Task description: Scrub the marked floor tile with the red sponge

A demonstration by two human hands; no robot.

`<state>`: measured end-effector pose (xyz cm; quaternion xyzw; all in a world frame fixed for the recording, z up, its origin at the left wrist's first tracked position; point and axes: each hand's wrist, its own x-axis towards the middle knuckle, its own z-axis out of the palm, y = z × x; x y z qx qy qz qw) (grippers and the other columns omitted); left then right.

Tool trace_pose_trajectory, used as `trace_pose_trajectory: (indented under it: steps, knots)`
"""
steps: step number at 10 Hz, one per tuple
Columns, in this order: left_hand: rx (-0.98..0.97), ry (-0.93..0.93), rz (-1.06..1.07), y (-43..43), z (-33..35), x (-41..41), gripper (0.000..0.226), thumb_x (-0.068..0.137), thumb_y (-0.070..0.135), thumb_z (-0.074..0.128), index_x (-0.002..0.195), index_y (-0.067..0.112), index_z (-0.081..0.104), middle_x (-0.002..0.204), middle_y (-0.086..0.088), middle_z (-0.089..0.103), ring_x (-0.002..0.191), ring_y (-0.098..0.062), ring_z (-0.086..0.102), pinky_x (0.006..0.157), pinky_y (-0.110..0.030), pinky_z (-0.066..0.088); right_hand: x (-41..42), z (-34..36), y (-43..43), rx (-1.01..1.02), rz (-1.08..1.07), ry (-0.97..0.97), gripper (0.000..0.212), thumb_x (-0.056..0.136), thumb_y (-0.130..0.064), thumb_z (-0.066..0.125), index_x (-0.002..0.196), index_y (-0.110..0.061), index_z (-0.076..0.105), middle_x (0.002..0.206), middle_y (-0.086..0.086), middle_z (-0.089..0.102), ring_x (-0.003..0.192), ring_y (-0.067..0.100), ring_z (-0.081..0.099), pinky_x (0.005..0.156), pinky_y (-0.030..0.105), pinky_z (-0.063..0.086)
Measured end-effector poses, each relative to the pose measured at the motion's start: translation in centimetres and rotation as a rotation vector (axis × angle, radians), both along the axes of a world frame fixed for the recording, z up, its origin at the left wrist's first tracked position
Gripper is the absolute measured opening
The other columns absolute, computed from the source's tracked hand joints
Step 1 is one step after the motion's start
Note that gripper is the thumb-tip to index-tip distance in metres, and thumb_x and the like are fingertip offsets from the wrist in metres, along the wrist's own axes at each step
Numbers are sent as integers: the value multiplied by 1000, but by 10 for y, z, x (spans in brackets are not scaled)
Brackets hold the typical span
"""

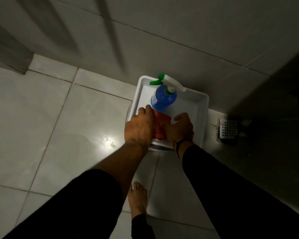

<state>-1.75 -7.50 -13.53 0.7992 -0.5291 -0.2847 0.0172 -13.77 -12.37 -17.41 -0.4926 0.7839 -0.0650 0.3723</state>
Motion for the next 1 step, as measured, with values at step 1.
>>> trace_pose_trajectory:
  steps: [1]
  knots:
    - [-37, 16, 85, 28, 36, 11, 59, 106, 39, 57, 158, 20, 38, 152, -10, 57, 131, -31, 65, 108, -42, 56, 9, 51, 18, -100, 5, -50, 37, 85, -39, 86, 94, -28, 52, 82, -15, 56, 81, 19, 60, 76, 27, 46]
